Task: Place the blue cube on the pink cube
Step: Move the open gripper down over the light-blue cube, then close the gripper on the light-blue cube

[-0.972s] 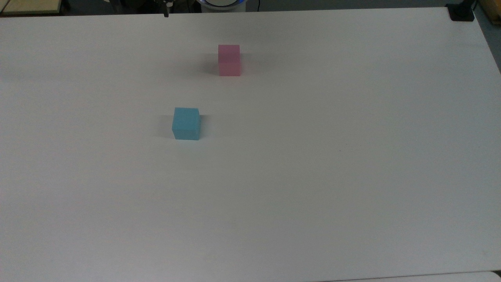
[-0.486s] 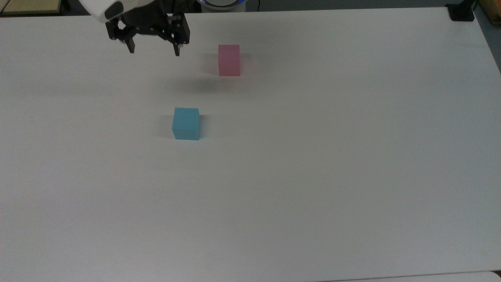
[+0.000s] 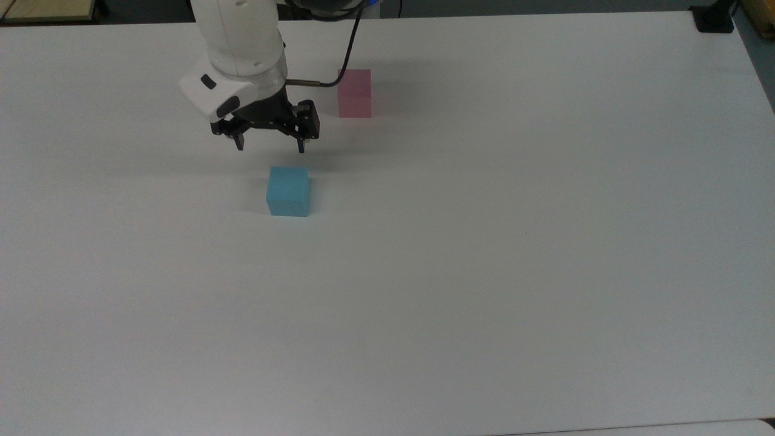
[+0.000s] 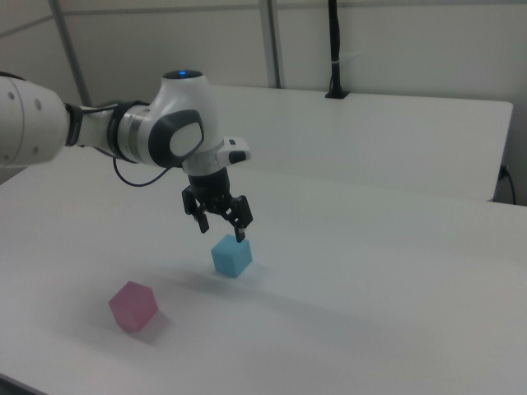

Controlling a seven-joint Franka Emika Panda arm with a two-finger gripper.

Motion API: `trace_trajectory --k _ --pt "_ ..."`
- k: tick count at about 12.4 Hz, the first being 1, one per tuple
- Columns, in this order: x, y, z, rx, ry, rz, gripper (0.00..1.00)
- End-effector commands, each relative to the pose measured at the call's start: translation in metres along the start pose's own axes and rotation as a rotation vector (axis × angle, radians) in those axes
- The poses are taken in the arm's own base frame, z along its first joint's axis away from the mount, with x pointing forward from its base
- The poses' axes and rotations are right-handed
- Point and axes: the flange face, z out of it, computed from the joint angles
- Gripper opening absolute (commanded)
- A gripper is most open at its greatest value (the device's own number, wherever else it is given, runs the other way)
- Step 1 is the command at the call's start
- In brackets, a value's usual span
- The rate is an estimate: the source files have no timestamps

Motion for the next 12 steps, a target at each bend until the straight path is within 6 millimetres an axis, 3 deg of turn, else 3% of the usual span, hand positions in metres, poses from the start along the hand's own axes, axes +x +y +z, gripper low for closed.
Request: trace_trajectory --k 1,3,10,11,12 --pt "0.013 -0.019 0.032 0.008 0.046 0.081 1.00" --pt "0.016 -0.029 0.050 0.013 0.028 0.074 1.00" --pt "0.026 -0.025 0.083 -0.020 0.043 0.048 1.00" --pt "0.026 -0.025 0.084 -0.020 0.042 0.047 0.96" --pt "0.026 -0.025 0.083 -0.020 0.045 0.047 0.72"
